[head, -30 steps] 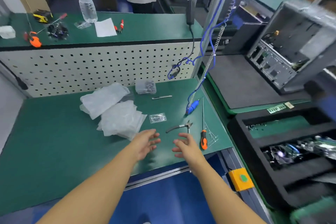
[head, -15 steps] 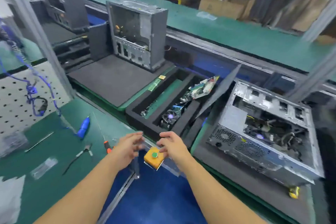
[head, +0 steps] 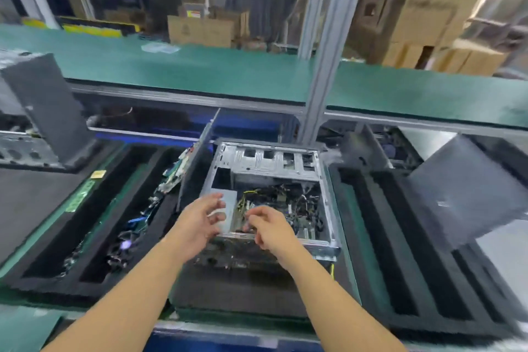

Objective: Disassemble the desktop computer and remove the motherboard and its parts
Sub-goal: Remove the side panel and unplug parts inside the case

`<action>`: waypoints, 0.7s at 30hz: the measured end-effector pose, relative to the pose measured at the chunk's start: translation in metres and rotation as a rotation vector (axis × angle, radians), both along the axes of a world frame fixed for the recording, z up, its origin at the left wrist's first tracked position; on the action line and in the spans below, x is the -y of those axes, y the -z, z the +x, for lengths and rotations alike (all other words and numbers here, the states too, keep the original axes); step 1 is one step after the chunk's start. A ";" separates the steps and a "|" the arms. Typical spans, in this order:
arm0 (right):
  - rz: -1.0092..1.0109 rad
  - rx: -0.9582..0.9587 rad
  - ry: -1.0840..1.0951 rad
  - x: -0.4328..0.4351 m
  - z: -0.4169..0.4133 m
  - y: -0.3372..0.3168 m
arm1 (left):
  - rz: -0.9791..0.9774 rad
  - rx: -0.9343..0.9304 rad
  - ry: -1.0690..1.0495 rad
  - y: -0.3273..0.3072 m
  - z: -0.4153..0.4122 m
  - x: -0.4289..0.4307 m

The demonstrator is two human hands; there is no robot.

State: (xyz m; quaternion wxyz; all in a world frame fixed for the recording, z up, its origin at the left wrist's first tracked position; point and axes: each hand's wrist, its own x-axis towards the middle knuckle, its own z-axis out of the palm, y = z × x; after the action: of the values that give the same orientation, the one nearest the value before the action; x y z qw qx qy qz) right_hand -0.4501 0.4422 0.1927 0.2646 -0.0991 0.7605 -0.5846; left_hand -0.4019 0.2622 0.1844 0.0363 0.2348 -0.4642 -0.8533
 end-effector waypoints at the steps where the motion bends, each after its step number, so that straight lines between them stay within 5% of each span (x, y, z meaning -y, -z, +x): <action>1: -0.004 -0.005 0.019 -0.010 -0.009 -0.001 | -0.004 -0.013 0.017 -0.002 -0.012 -0.010; 6: 0.007 -0.025 0.081 -0.048 -0.047 0.006 | -0.204 0.003 0.020 0.003 -0.060 -0.044; 14: 0.315 -0.201 -0.030 -0.083 -0.075 0.042 | -1.429 0.053 0.382 0.036 -0.087 -0.048; 17: 0.334 -0.176 -0.071 -0.080 -0.079 0.045 | -1.588 0.011 0.514 0.039 -0.096 -0.051; 21: 0.367 -0.147 -0.045 -0.078 -0.082 0.043 | -1.563 -0.050 0.563 0.044 -0.110 -0.062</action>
State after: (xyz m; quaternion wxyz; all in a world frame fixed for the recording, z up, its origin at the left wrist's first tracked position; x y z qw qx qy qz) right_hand -0.5320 0.5205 0.1493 0.2350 -0.1083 0.8693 -0.4212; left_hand -0.5119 0.3238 0.1408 -0.0157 -0.0020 -0.9636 -0.2669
